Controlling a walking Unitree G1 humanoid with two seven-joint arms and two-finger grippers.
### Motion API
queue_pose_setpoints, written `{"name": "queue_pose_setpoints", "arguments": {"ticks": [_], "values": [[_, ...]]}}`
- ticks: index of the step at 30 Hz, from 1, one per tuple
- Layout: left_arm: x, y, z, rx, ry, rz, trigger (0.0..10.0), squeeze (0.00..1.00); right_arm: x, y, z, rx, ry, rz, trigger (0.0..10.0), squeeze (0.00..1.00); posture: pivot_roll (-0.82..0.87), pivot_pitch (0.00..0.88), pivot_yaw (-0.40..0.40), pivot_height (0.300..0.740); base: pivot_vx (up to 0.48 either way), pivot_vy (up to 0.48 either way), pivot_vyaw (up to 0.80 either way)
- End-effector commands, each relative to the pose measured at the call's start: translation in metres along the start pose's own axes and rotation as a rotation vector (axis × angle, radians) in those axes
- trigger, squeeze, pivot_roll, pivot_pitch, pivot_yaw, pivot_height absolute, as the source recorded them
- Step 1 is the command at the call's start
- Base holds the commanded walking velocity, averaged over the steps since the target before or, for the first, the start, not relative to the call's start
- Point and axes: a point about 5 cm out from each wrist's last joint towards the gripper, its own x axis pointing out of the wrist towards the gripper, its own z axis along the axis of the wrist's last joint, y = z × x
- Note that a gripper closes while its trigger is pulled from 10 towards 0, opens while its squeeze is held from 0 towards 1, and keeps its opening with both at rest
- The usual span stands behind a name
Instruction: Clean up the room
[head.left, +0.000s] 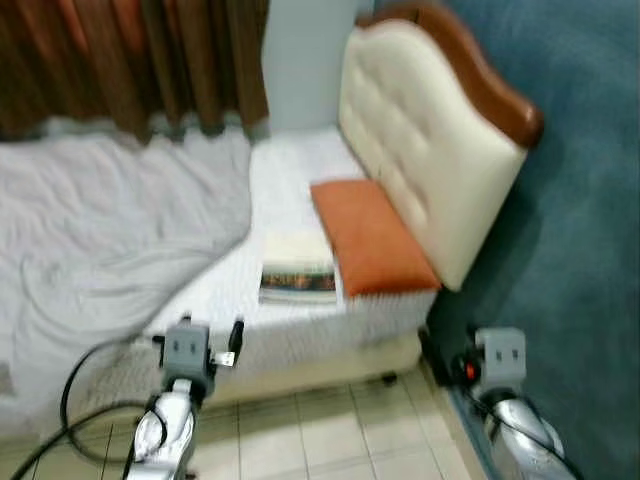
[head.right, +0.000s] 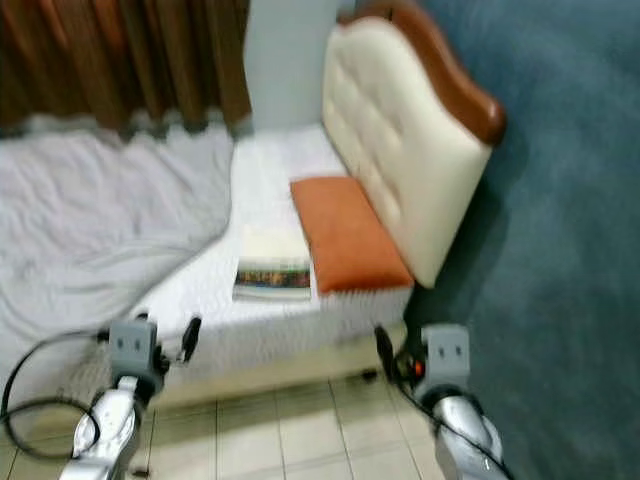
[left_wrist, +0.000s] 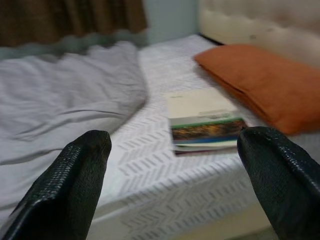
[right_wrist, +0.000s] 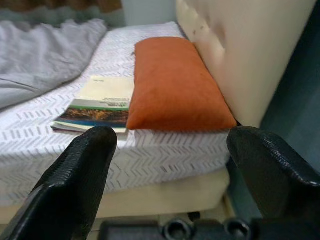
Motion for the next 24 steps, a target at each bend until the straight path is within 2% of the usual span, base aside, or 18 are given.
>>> {"name": "queue_pose_setpoints", "arguments": {"ticks": [1,7,16,24], "values": [[0.0,-0.013,0.004,-0.003,-0.014,-0.011,10.0,0.0,0.002,-0.003,-0.002,0.039,0.02,0.002,10.0,0.0,-0.14,0.079,-0.018,0.74,0.0,0.0,0.0],[0.003,-0.024,0.007,-0.02,-0.013,-0.05,10.0,0.0,0.005,-0.003,-0.001,0.046,0.019,0.005,10.0,0.0,-0.14,0.083,-0.011,0.74,0.315,0.15,0.0],[0.008,-0.019,0.007,-0.027,0.005,-0.033,10.0,0.0,0.005,-0.002,-0.003,0.042,0.026,0.012,10.0,0.0,-0.14,0.086,-0.007,0.74,0.46,0.0,0.0],[0.009,-0.022,0.007,-0.029,0.007,-0.034,10.0,0.0,0.004,0.0,-0.005,0.04,0.036,0.023,10.0,0.0,-0.14,0.091,-0.007,0.74,0.464,0.0,0.0]]}}
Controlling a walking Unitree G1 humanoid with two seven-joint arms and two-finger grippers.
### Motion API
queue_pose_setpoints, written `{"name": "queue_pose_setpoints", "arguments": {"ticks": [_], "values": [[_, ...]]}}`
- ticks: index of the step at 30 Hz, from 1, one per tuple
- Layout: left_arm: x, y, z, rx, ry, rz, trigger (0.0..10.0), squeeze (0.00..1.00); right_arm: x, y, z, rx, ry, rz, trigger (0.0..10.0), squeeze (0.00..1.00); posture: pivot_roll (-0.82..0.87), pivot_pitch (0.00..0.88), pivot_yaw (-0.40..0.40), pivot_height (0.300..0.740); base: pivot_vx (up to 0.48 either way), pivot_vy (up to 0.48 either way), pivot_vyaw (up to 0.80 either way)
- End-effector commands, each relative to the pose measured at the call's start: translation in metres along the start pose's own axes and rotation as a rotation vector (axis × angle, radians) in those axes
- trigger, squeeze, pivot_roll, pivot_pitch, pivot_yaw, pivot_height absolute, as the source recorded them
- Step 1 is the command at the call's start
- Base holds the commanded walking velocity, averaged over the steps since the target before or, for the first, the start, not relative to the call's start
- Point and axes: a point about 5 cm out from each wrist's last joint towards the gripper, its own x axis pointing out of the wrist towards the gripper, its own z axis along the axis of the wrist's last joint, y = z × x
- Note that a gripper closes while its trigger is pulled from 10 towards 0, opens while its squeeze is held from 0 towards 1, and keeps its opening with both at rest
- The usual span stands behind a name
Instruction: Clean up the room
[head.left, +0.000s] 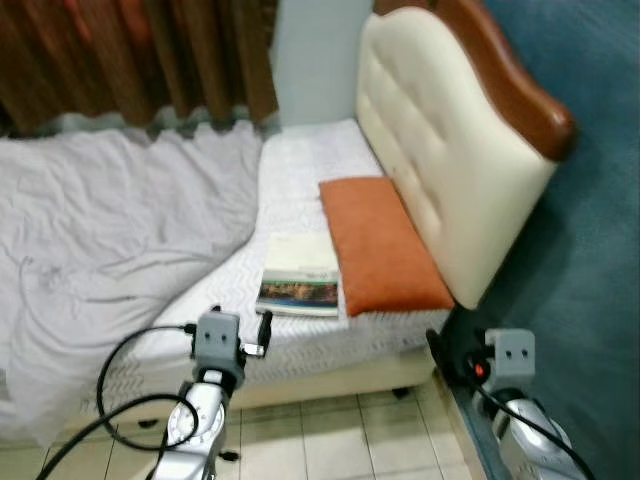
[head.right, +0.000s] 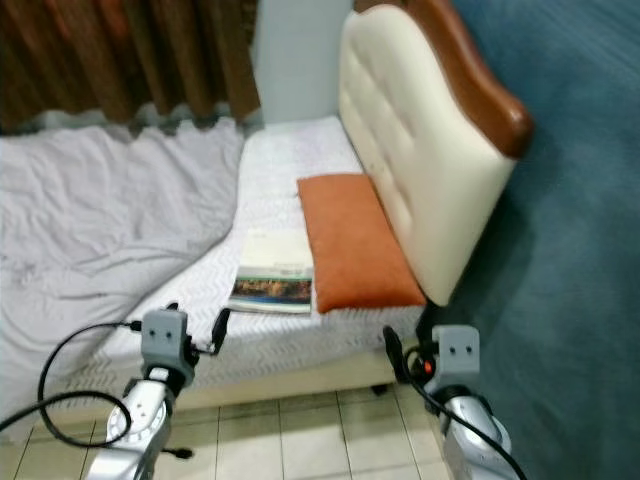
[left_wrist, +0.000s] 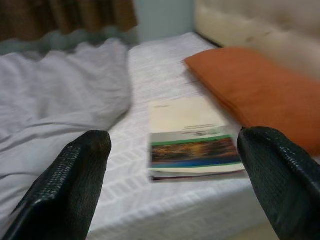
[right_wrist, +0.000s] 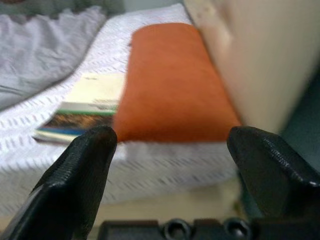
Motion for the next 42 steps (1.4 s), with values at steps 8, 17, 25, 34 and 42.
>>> {"name": "queue_pose_setpoints", "arguments": {"ticks": [8,17,25,34,42], "values": [[0.001,0.002,0.0,0.004,0.011,0.011,10.0,0.0,-0.003,0.003,-0.003,-0.003,0.012,0.025,10.0,0.0,-0.15,0.094,-0.005,0.74,0.465,0.0,0.0],[-0.005,0.004,-0.002,-0.001,0.007,0.053,10.0,0.0,-0.007,0.008,-0.004,-0.01,0.016,0.058,10.0,0.0,-0.15,0.105,-0.01,0.74,0.464,0.0,0.0],[-0.007,0.008,-0.005,-0.01,0.02,0.087,10.0,0.0,-0.008,0.01,-0.005,-0.01,0.026,0.091,10.0,0.0,-0.15,0.102,-0.017,0.74,0.451,0.0,0.0],[0.006,0.018,-0.018,0.078,0.108,0.085,10.0,0.0,-0.013,0.015,-0.002,-0.008,0.025,0.118,10.0,0.0,-0.16,0.128,-0.024,0.74,0.037,0.0,0.0],[0.047,0.036,-0.003,0.215,0.106,0.097,10.0,0.0,-0.056,0.02,0.012,-0.008,0.015,0.129,10.0,0.0,-0.25,0.361,-0.054,0.74,0.0,0.0,0.0]]}}
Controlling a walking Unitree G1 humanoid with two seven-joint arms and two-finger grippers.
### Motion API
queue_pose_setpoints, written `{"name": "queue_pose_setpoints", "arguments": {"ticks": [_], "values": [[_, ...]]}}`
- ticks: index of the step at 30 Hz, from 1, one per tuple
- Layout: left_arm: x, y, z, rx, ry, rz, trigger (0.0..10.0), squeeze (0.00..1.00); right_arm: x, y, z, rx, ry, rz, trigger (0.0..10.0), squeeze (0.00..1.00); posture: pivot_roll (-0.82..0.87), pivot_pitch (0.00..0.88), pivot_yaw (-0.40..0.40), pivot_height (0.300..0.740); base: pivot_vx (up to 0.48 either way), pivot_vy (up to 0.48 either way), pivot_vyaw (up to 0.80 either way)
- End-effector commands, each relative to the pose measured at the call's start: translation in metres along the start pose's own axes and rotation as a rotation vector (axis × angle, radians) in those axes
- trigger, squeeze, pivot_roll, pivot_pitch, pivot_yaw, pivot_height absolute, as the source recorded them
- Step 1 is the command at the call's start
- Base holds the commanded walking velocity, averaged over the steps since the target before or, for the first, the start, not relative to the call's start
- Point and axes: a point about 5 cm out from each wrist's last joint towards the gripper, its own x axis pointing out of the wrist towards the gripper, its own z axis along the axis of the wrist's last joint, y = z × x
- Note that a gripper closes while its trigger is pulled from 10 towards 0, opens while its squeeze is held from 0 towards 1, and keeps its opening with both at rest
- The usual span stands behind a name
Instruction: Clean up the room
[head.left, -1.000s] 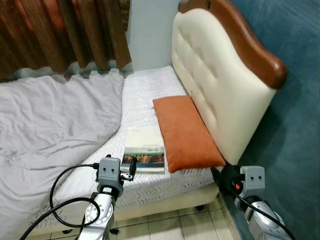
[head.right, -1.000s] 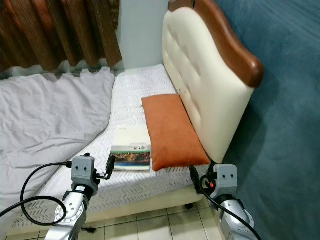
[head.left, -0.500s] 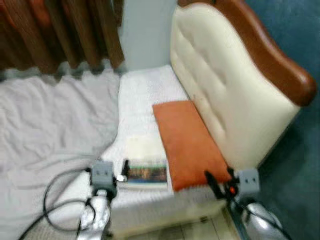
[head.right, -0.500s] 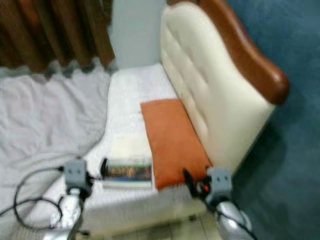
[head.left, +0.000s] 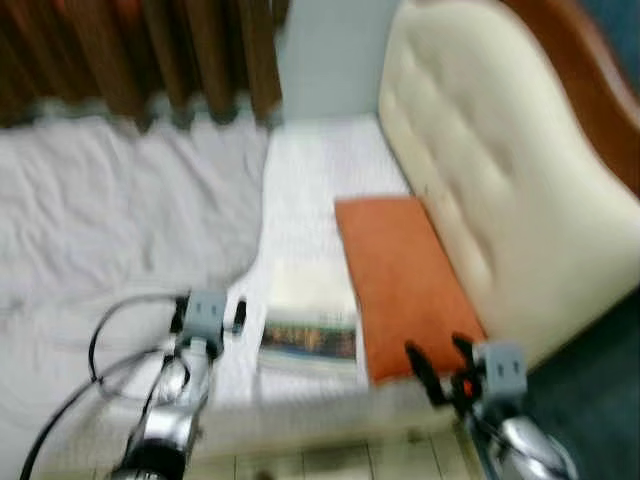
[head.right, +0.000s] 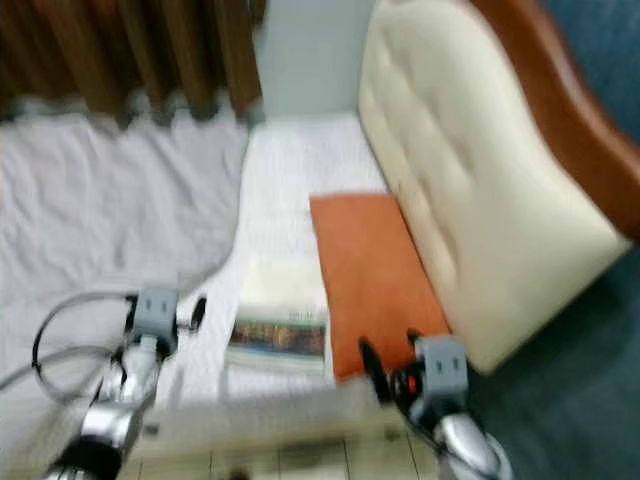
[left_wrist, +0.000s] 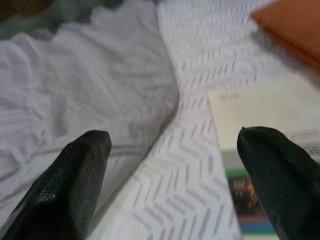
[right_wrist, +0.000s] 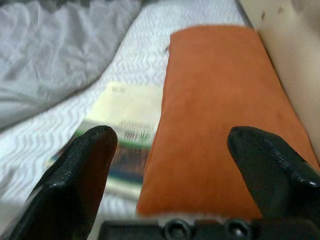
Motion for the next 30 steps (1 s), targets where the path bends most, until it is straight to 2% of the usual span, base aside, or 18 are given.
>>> {"name": "queue_pose_setpoints", "arguments": {"ticks": [1,2,3,8,10,11,12,15,18,21,26,30], "values": [[0.002,0.005,-0.001,0.033,-0.001,0.013,10.0,0.0,-0.017,0.005,0.008,-0.003,-0.004,0.016,10.0,0.0,-0.27,0.413,-0.064,0.74,0.0,0.0,0.0],[0.002,0.005,-0.001,0.033,-0.001,0.013,10.0,0.0,-0.017,0.005,0.008,-0.003,-0.004,0.016,10.0,0.0,-0.27,0.413,-0.064,0.74,0.0,0.0,0.0],[0.006,0.005,0.006,0.061,-0.034,0.021,10.0,0.0,-0.033,0.01,0.015,-0.007,-0.007,0.019,10.0,0.0,-0.31,0.484,-0.064,0.74,0.0,0.0,0.0],[0.012,0.005,0.005,0.084,-0.014,0.042,10.0,0.0,-0.068,0.018,0.025,-0.024,0.023,-0.001,10.0,0.0,-0.38,0.621,-0.091,0.74,0.0,0.0,0.0],[0.013,0.006,0.001,0.057,0.016,0.062,10.0,0.0,-0.082,0.019,0.025,-0.012,0.056,-0.025,10.0,0.0,-0.39,0.651,-0.088,0.74,0.0,0.0,0.0],[0.013,0.006,0.001,0.057,0.016,0.062,10.0,0.0,-0.082,0.019,0.025,-0.012,0.056,-0.025,10.0,0.0,-0.39,0.651,-0.088,0.74,0.0,0.0,0.0],[0.013,0.006,-0.001,0.04,0.035,0.068,10.0,0.0,-0.091,0.021,0.025,-0.003,0.073,-0.036,10.0,0.0,-0.39,0.664,-0.088,0.74,0.0,0.0,0.0],[0.014,0.007,-0.003,0.012,0.057,0.077,10.0,0.0,-0.119,0.035,0.033,0.02,0.12,-0.04,10.0,0.0,-0.43,0.715,-0.102,0.74,0.0,0.0,0.0],[0.016,0.009,-0.002,0.017,0.067,0.087,10.0,0.0,-0.139,0.047,0.037,0.042,0.173,-0.025,10.0,0.0,-0.46,0.732,-0.106,0.74,0.0,0.0,0.0],[0.02,0.014,0.001,0.018,0.087,0.102,10.0,0.0,-0.15,0.053,0.037,0.046,0.216,-0.021,10.0,0.0,-0.47,0.738,-0.108,0.74,0.0,0.0,0.0],[0.026,0.023,0.01,0.045,0.084,0.131,10.0,0.0,-0.157,0.057,0.038,0.057,0.242,-0.025,10.0,0.0,-0.47,0.744,-0.104,0.74,0.0,0.0,0.0],[0.027,0.028,0.008,0.007,0.127,0.135,10.0,0.0,-0.161,0.058,0.037,0.059,0.26,-0.031,10.0,0.0,-0.48,0.741,-0.097,0.74,0.0,0.0,0.0]]}}
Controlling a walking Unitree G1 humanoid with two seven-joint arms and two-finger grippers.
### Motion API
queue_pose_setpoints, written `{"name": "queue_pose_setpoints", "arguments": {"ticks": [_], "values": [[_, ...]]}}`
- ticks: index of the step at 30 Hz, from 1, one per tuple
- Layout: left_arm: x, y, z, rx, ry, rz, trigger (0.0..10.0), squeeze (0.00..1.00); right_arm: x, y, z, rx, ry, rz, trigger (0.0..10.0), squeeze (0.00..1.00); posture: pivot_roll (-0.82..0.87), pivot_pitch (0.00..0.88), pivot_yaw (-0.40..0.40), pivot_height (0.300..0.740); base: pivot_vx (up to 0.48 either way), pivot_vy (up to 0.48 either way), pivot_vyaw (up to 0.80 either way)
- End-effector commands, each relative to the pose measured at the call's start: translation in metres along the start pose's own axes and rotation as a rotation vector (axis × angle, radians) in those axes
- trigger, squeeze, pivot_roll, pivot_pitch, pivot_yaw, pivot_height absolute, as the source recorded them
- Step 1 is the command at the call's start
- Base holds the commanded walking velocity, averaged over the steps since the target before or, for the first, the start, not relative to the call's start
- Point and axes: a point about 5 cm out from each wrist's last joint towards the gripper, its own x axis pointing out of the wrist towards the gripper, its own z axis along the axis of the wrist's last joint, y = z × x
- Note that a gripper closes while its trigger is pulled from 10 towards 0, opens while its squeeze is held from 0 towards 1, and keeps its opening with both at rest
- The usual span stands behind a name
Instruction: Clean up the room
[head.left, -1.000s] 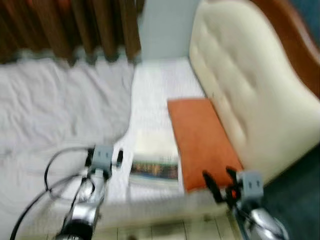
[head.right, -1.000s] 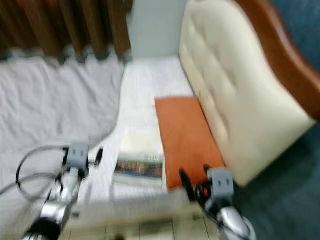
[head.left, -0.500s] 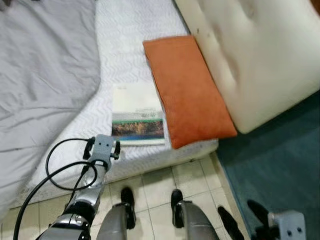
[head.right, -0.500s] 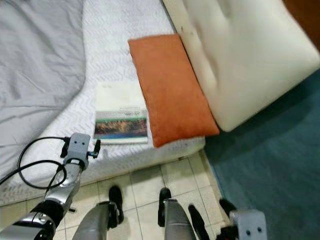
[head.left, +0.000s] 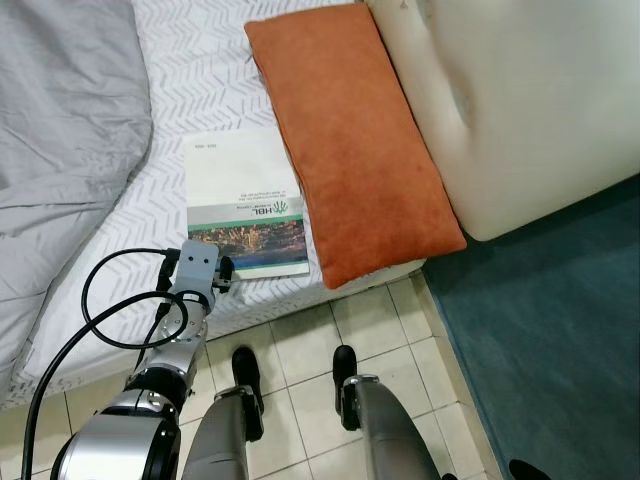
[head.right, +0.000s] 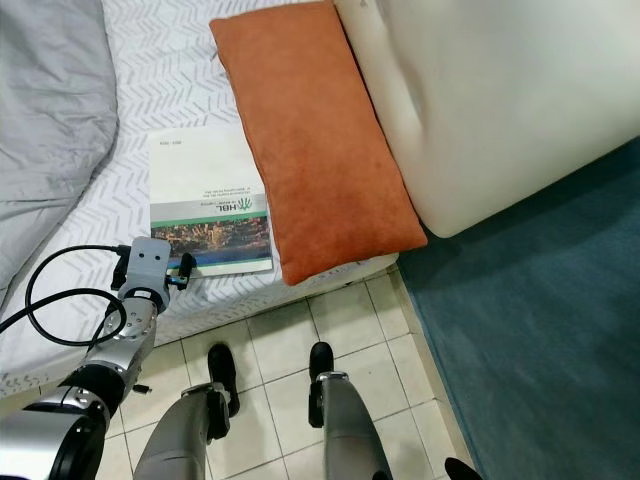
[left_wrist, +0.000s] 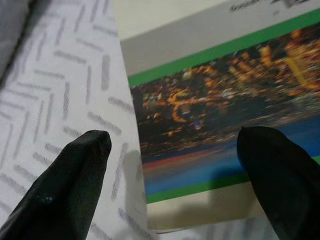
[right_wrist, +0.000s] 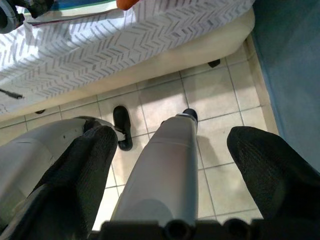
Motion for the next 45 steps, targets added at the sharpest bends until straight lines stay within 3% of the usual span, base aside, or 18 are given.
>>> {"name": "queue_pose_setpoints", "arguments": {"ticks": [1,4,7,14,19,20,22,25,27,29,34,37,42,45], "values": [[-0.011,-0.001,-0.032,-0.097,0.159,-0.009,10.0,0.0,-0.006,0.0,-0.004,-0.001,0.047,-0.015,10.0,0.0,-0.48,0.741,-0.096,0.74,0.0,0.0,0.0],[-0.011,-0.011,-0.036,-0.299,0.241,-0.03,10.0,0.0,-0.009,0.002,-0.006,0.003,0.056,-0.024,10.0,0.0,-0.48,0.746,-0.091,0.74,0.0,0.0,0.0],[-0.014,-0.027,-0.037,-0.367,0.278,-0.076,10.0,0.0,-0.01,0.004,-0.007,0.008,0.06,-0.02,10.0,0.0,-0.48,0.746,-0.086,0.74,0.0,0.0,0.0],[-0.018,-0.072,-0.025,-0.397,0.28,-0.235,10.0,0.0,-0.012,0.008,-0.009,0.016,0.068,-0.021,10.0,0.0,-0.48,0.741,-0.076,0.74,0.0,0.0,0.0],[-0.017,-0.08,-0.016,-0.393,0.258,-0.271,10.0,0.0,-0.012,0.008,-0.009,0.016,0.066,-0.027,10.0,0.0,-0.48,0.742,-0.073,0.74,0.0,0.0,0.0],[-0.017,-0.08,-0.016,-0.393,0.258,-0.271,10.0,0.0,-0.012,0.008,-0.009,0.016,0.066,-0.027,10.0,0.0,-0.48,0.742,-0.073,0.74,0.0,0.0,0.0],[-0.013,-0.075,-0.01,-0.242,0.212,-0.283,10.0,0.0,-0.011,0.01,-0.009,0.019,0.061,-0.029,10.0,0.0,-0.47,0.742,-0.069,0.74,0.0,0.0,0.0],[-0.01,-0.068,-0.007,-0.187,0.188,-0.273,10.0,0.0,-0.011,0.011,-0.009,0.023,0.058,-0.03,10.0,0.0,-0.46,0.742,-0.061,0.74,0.0,0.0,0.0],[-0.003,-0.048,-0.004,-0.1,0.152,-0.226,10.0,0.0,-0.009,0.012,-0.011,0.031,0.056,-0.028,10.0,0.0,-0.44,0.744,-0.055,0.74,0.0,0.0,0.0],[-0.002,-0.044,-0.004,-0.084,0.147,-0.216,10.0,0.0,-0.009,0.012,-0.011,0.032,0.056,-0.027,10.0,0.0,-0.44,0.744,-0.055,0.74,0.0,0.0,0.0],[0.003,-0.016,-0.004,0.015,0.13,-0.154,10.0,0.0,-0.006,0.014,-0.013,0.042,0.052,-0.021,10.0,0.0,-0.42,0.74,-0.048,0.74,0.0,0.0,0.0],[0.004,-0.003,-0.005,0.004,0.124,-0.124,10.0,0.0,-0.004,0.014,-0.014,0.044,0.049,-0.017,10.0,0.0,-0.41,0.74,-0.043,0.74,0.0,0.0,0.0],[0.003,-0.014,-0.002,0.016,0.098,-0.169,10.0,0.0,-0.002,0.014,-0.016,0.043,0.051,-0.014,10.0,0.0,-0.41,0.736,-0.048,0.74,0.0,0.0,0.0],[0.001,-0.02,-0.003,-0.026,0.094,-0.175,10.0,0.0,0.0,0.012,-0.016,0.035,0.048,-0.014,10.0,0.0,-0.4,0.733,-0.05,0.74,0.0,0.0,0.0]]}}
